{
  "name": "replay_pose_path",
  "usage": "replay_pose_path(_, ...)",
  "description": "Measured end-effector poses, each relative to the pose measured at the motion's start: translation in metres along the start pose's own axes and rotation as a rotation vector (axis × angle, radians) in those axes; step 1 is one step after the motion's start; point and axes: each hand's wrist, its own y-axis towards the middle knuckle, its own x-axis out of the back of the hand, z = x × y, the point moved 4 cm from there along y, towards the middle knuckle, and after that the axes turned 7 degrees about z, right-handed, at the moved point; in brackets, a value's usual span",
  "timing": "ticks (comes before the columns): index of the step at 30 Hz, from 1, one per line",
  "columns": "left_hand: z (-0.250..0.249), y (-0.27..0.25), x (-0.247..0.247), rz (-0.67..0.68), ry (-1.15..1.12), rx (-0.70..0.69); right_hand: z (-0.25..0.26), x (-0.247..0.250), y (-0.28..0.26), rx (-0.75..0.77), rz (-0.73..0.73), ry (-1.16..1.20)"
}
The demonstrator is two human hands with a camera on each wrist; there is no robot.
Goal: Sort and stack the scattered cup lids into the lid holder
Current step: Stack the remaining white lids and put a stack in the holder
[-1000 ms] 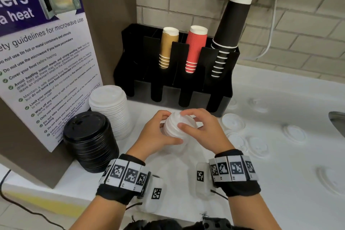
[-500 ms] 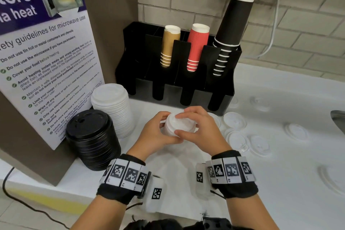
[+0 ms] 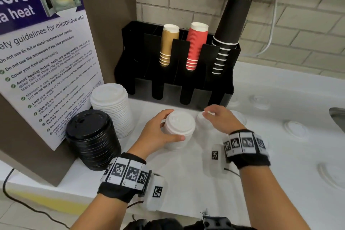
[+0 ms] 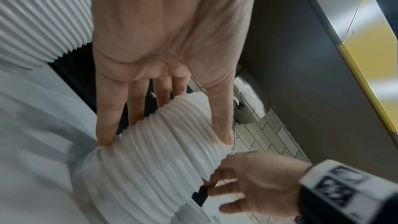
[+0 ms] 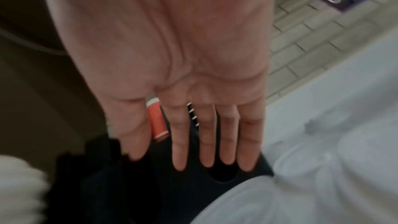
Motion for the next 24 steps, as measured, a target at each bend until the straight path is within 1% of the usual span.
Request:
replay_pose_path(2,0.001,0.001,0.000,0.005,-0.006,0.004,-0.005,0.001,0.011,-0.141,0.123,-0.239)
replay_pose_path(3,0.001,0.002,0.000,0.006,-0.009,0.007,-0.004,-0.002,0.014,-0.165,0.167,-0.366)
replay_pose_path(5,0.001,0.003,0.000,0.010,-0.015,0.015,-0.001,-0.011,0.022,-0.156,0.229,-0.596)
replay_pose_path(6,0.001,0.004,-0.001,0.011,-0.014,0.016,0.001,-0.016,0.025,-0.144,0.237,-0.671)
replay_pose_path(8,0.001,0.004,-0.001,0.012,-0.011,0.017,0.002,-0.020,0.028,-0.115,0.220,-0.738)
replay_pose_path(9,0.001,0.004,-0.001,0.013,-0.011,0.018,0.003,-0.019,0.028,-0.104,0.213,-0.714)
replay_pose_path(10,0.001,0.004,0.000,0.015,-0.010,0.019,0.003,-0.015,0.026,-0.091,0.195,-0.641)
replay_pose_path(12,0.001,0.004,0.000,0.017,-0.009,0.023,0.004,-0.001,0.020,-0.042,0.096,-0.371)
replay_pose_path(14,0.001,0.004,0.000,0.014,-0.015,0.031,0.008,0.017,0.009,0.057,-0.067,0.001)
replay_pose_path(15,0.000,0.004,0.000,0.013,-0.018,0.034,0.010,0.023,0.001,0.104,-0.129,0.225)
replay_pose_path(16,0.000,0.004,-0.001,0.014,-0.020,0.035,0.013,0.025,-0.007,0.136,-0.162,0.449)
replay_pose_path(17,0.000,0.004,-0.001,0.016,-0.023,0.034,0.016,0.025,-0.013,0.167,-0.167,0.643)
replay_pose_path(18,-0.001,0.004,-0.001,0.017,-0.026,0.032,0.019,0.023,-0.018,0.194,-0.143,0.792)
replay_pose_path(20,-0.003,0.004,-0.002,0.023,-0.033,0.028,0.025,0.013,-0.025,0.221,-0.023,0.967)
replay_pose_path(22,-0.004,0.003,-0.002,0.024,-0.040,0.031,0.030,-0.001,-0.028,0.214,0.110,0.972)
replay_pose_path(24,-0.005,0.003,-0.002,0.019,-0.038,0.032,0.031,-0.013,-0.031,0.187,0.167,0.870)
